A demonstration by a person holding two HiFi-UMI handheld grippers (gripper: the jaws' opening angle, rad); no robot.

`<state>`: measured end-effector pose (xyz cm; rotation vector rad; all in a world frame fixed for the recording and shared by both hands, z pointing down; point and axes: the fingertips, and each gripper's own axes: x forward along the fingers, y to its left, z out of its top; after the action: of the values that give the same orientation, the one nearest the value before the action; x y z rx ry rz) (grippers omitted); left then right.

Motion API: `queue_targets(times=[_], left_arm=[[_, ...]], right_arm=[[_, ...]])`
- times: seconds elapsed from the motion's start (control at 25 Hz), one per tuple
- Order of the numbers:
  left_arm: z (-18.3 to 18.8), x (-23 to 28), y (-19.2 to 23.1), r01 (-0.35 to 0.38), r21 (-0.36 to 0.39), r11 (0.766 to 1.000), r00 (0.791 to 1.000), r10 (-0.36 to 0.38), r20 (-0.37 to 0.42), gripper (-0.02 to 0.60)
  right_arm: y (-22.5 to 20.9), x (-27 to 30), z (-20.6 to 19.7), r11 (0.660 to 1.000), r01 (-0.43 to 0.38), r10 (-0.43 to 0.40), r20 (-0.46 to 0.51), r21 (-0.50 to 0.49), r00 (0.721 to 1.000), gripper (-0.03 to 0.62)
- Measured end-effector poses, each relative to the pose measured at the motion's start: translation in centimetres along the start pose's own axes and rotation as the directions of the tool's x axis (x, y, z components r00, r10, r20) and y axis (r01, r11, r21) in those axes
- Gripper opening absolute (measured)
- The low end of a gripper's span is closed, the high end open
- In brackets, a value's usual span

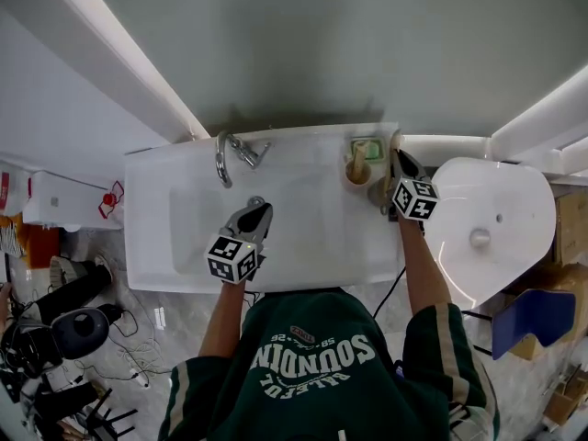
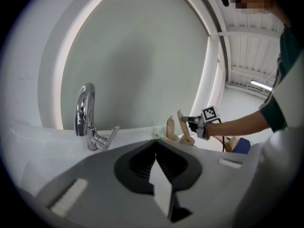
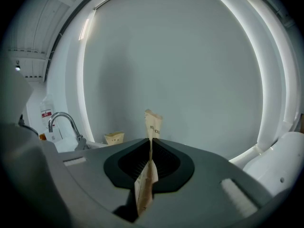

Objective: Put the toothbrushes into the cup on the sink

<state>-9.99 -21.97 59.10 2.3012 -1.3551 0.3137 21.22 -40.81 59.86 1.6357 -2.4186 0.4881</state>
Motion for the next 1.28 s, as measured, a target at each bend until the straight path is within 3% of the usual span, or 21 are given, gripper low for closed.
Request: queue_targets(times=[0.52, 1.28], left_arm=[[-0.3, 1.6, -0.8, 0.044, 0.000, 0.999, 0.999, -0.044, -0.021, 0.051], [0.0, 0.3, -0.4, 0.112, 0.017, 0.994, 0.994, -0.112, -0.001, 0.051]], right_arm=[[0.4, -2.7, -2.3, 1.000, 0.002, -0.002, -0.014, -0.029, 1.000, 0.021], [1.9, -5.2, -6.0, 0.996, 0.092, -0.092, -0.143, -0.008, 0.985, 0.031]])
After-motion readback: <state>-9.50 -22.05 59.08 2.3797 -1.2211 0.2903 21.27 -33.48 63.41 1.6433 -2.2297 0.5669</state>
